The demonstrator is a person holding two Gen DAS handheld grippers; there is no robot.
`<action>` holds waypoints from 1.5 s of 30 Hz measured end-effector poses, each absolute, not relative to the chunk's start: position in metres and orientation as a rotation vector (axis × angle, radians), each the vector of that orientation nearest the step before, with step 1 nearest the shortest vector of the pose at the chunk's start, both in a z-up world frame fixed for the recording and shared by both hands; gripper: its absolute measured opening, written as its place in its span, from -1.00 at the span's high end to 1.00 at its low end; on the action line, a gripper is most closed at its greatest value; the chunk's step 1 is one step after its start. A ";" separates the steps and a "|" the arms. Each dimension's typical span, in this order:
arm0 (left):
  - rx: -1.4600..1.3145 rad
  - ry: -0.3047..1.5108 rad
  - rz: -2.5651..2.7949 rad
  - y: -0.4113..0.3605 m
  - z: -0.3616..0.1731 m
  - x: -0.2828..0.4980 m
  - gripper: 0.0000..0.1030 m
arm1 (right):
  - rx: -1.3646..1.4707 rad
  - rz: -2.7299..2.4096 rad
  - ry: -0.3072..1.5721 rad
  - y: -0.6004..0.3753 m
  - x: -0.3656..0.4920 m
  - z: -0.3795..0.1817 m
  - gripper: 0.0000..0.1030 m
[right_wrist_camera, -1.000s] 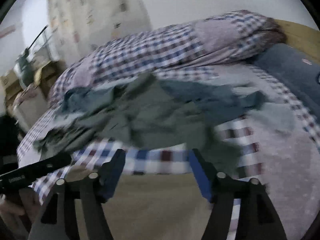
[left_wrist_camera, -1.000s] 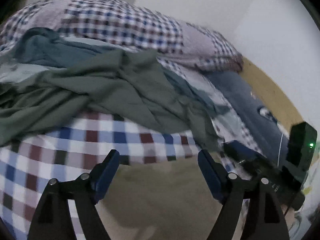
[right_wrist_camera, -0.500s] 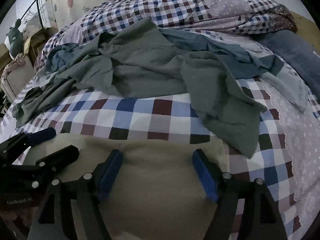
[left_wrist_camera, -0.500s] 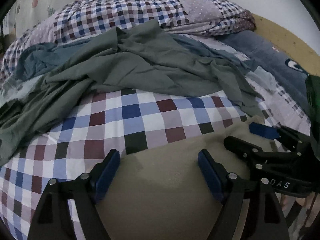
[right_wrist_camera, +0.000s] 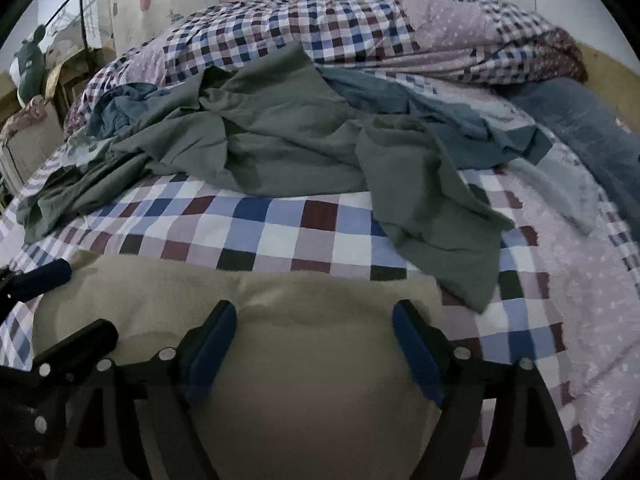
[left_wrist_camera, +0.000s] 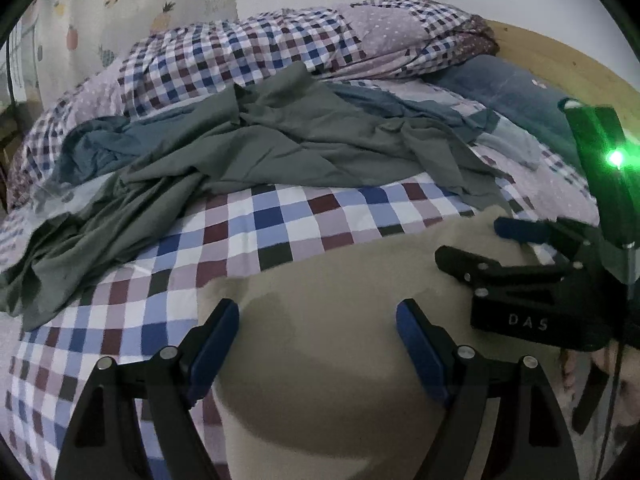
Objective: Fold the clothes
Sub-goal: 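Smooth the folded beige shirt flat with both open grippers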
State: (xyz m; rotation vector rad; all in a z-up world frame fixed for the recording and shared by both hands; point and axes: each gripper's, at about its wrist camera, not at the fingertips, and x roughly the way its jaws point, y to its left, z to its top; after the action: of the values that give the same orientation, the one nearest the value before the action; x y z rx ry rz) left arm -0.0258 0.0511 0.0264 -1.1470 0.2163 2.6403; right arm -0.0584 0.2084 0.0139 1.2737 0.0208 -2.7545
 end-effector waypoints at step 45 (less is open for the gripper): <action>-1.251 0.170 2.448 0.047 0.020 0.235 -0.65 | 1.490 -2.851 0.019 0.226 0.249 0.016 -0.70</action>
State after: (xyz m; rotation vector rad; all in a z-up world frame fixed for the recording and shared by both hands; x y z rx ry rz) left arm 0.2352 0.0466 0.0199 -1.2506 0.1695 2.4482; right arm 0.2495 0.2264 0.0156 1.4904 0.0188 -2.8506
